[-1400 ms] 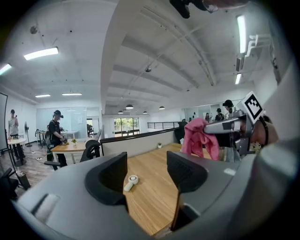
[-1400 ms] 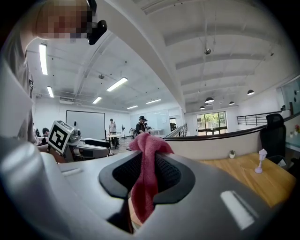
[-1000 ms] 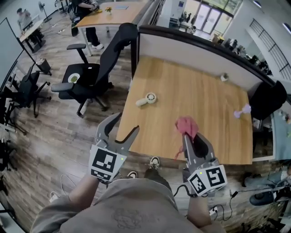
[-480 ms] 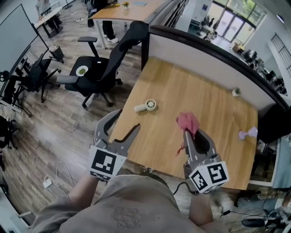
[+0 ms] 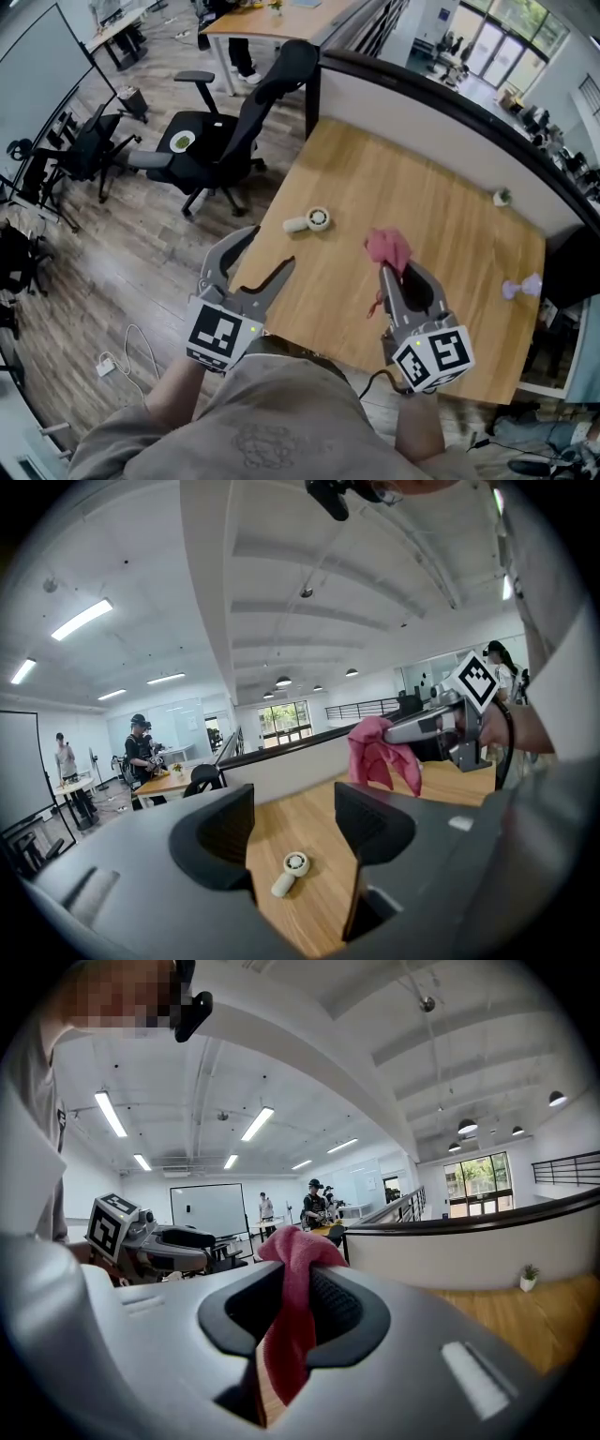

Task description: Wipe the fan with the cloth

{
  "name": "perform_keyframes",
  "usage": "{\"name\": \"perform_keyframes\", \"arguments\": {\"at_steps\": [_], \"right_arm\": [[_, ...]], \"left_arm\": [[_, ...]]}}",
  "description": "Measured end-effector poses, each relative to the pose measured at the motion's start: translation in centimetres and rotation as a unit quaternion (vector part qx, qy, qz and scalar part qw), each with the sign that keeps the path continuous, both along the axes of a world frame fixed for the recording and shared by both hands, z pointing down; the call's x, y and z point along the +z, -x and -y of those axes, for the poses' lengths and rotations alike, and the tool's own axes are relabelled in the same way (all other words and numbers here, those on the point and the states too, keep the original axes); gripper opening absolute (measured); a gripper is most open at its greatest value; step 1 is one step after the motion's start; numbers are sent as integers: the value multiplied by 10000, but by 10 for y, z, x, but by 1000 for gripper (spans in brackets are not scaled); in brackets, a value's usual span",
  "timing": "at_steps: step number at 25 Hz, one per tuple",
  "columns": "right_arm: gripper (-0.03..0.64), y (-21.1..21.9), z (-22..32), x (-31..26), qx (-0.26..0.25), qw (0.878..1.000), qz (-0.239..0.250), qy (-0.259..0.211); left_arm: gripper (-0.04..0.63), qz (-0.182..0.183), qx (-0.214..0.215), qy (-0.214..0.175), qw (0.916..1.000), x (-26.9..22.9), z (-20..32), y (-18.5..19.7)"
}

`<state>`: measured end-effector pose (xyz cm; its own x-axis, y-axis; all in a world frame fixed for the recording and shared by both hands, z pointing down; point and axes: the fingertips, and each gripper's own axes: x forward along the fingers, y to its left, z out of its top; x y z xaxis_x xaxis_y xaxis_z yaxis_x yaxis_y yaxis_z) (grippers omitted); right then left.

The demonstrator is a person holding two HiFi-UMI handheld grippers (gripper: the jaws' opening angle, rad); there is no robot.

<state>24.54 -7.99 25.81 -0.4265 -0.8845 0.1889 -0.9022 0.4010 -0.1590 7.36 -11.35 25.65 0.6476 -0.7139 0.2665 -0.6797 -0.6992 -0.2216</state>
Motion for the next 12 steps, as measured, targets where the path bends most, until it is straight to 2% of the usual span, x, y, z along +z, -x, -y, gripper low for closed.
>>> {"name": "perform_keyframes", "arguments": {"at_steps": [12], "right_arm": [[83, 16, 24, 13, 413, 9988, 79, 258]], "left_arm": [[270, 152, 538, 178, 9983, 18, 31, 16]]}}
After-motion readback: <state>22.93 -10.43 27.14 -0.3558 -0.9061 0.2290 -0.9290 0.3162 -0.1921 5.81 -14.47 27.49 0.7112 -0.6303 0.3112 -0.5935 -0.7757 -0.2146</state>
